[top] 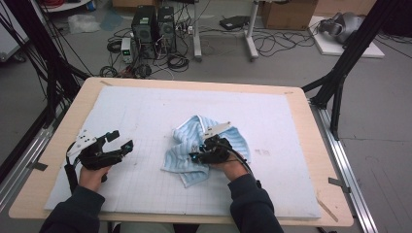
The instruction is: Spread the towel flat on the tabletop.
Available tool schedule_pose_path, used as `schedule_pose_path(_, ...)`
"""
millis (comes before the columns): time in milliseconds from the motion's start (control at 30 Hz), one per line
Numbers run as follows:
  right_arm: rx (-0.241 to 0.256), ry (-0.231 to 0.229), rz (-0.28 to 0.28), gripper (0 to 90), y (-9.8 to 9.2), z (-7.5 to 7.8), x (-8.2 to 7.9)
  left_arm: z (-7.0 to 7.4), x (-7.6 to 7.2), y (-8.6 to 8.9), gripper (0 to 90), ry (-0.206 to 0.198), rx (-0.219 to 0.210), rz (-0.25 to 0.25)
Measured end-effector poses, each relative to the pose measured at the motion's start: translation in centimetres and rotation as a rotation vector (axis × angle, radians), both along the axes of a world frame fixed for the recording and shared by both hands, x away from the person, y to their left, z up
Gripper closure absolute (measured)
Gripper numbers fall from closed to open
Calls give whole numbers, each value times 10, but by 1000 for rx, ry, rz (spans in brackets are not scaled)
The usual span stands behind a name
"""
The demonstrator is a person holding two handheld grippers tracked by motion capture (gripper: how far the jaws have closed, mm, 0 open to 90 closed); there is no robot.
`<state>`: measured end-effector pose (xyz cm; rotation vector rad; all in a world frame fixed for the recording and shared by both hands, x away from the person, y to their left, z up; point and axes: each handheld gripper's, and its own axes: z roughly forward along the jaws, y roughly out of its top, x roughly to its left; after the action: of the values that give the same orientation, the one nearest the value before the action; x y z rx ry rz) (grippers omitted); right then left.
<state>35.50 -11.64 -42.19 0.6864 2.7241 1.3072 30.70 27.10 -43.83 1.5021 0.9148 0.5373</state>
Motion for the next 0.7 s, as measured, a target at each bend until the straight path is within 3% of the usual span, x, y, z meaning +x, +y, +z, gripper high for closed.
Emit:
schedule_pose_path(167,-11,0,44,694,-9,2,-14,0,0,-1,225,3,1,-6)
schedule_pose_path(200,-1,14,29,594,-21,2,-22,0,0,-1,225,3,2,-6)
schedule_pose_path(233,-1,14,29,594,-21,2,-22,0,0,-1,225,3,2,-6)
schedule_pose_path(267,60,20,-19,562,-35,4,-29,0,0,-2,226,2,1,-6)
schedule_pose_path(300,60,20,-19,562,-35,4,-29,0,1,-2,226,2,2,-6)
schedule_pose_path(333,113,16,-63,532,-50,8,-36,0,1,-2,227,6,4,-10)
schedule_pose_path(367,113,16,-63,532,-50,8,-36,0,1,-4,227,7,3,-11)
schedule_pose_path(400,153,-12,-107,516,-67,13,-45,1,2,-5,228,7,11,-20)
schedule_pose_path(500,141,-42,-154,510,-80,13,-52,4,3,-9,228,13,15,-42)
schedule_pose_path(533,126,-54,-209,506,-92,10,-56,6,4,-11,228,11,16,-49)
schedule_pose_path(567,126,-54,-209,506,-92,10,-56,7,6,-12,228,12,15,-54)
schedule_pose_path(600,113,-65,-256,501,-102,6,-60,10,8,-15,228,17,13,-60)
schedule_pose_path(700,105,-73,-295,485,-111,3,-62,15,18,-22,229,37,27,-81)
